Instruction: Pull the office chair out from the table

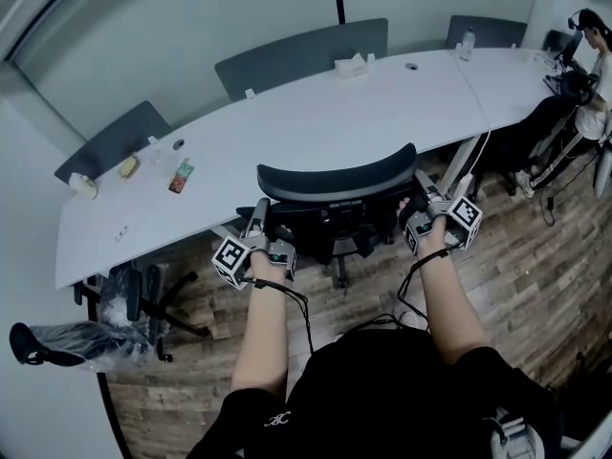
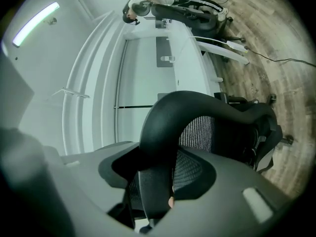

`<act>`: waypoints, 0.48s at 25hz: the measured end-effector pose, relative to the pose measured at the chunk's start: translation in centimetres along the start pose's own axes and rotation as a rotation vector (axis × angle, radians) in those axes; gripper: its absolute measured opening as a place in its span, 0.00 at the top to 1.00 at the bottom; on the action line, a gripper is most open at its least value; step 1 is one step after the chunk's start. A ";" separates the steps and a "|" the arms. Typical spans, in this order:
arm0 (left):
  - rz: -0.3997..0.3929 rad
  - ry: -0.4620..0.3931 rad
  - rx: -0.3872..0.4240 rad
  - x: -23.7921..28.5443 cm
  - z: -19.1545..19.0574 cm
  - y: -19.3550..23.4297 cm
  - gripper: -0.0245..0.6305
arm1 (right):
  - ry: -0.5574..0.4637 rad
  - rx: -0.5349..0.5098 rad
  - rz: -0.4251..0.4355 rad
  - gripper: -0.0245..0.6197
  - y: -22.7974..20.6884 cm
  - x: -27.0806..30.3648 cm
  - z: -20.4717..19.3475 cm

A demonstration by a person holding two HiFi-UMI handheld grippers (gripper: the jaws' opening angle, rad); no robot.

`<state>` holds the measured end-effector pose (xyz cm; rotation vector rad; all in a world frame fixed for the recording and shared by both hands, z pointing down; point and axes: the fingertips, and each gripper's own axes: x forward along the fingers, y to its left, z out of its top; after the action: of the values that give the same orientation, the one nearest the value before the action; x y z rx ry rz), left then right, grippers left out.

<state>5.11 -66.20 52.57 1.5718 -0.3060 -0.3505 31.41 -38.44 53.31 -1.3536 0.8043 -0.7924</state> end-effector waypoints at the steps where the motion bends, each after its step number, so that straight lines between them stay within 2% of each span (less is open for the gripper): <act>1: 0.002 0.002 -0.002 -0.5 -0.2 0.1 0.66 | 0.000 -0.004 0.005 0.65 0.0 -0.5 -0.1; 4: 0.010 -0.005 -0.015 -3.8 -1.7 0.6 0.66 | 0.008 -0.012 0.023 0.65 -0.2 -3.6 -0.5; 8: -0.079 0.006 -0.014 -5.2 -3.4 -1.5 0.66 | 0.009 -0.008 0.031 0.65 0.0 -5.0 -0.6; 12: -0.100 0.011 -0.031 -6.8 -4.1 -2.2 0.66 | 0.010 -0.006 0.026 0.65 0.0 -6.2 -1.0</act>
<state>0.49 -59.58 50.67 1.5614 -0.2131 -0.4220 27.40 -33.58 53.49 -1.3428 0.8312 -0.7778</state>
